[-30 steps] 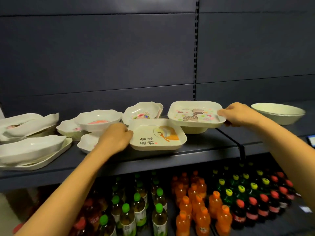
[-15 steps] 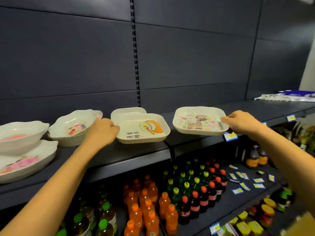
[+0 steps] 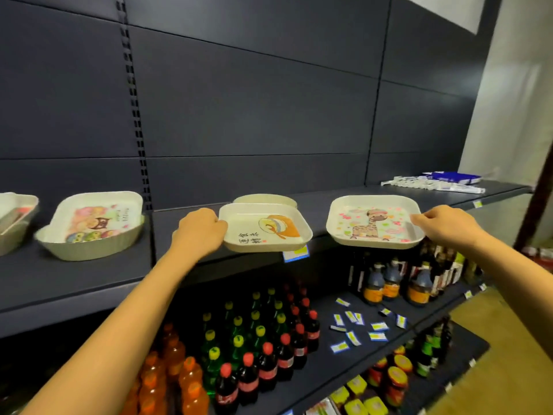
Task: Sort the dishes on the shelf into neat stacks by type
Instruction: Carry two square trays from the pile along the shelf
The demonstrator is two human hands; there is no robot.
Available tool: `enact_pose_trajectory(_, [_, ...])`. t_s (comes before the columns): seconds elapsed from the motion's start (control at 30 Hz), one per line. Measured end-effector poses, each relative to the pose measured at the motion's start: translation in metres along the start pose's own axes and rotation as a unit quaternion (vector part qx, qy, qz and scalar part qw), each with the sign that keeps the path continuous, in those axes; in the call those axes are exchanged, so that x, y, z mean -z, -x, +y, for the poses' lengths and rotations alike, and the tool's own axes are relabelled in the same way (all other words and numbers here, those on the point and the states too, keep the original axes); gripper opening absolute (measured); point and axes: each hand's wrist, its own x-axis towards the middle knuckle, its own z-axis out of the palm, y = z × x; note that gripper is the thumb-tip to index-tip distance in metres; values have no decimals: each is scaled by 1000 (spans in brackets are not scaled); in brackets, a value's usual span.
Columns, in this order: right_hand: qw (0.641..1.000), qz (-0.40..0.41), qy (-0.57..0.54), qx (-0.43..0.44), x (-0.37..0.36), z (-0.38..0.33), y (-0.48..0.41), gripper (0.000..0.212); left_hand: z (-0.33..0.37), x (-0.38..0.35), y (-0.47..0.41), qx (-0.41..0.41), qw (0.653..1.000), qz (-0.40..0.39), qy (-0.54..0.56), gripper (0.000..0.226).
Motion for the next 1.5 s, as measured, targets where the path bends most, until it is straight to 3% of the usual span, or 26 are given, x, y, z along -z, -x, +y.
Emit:
enact_pose_trajectory(0.3, [998,-2,-45,-40,29,82,-54,43,106,-71,-34,-27,999,-31,9,31])
enact_pose_trajectory(0.53, [996,-16,-77,-30,26,97,-112,43,154,-126,-86,-34,998,-47,0,31])
enact_pose_trajectory(0.63, [996,-17,-91,-14,10,105,-149,42,174,-158,-116,-29,998,-47,3,16])
enact_pose_trajectory(0.83, [995,-40,-95,14,-17,101,-218,44,196,-201,-159,21,998,-57,-26,34])
enact_pose_trajectory(1.27, [981,-133,-92,111,-100,56,-311,39,191,-233,-187,114,987,-42,-103,32])
enact_pose_trajectory(1.5, [963,-185,-62,185,-123,23,-336,42,202,-214,-179,42,985,62,-157,25])
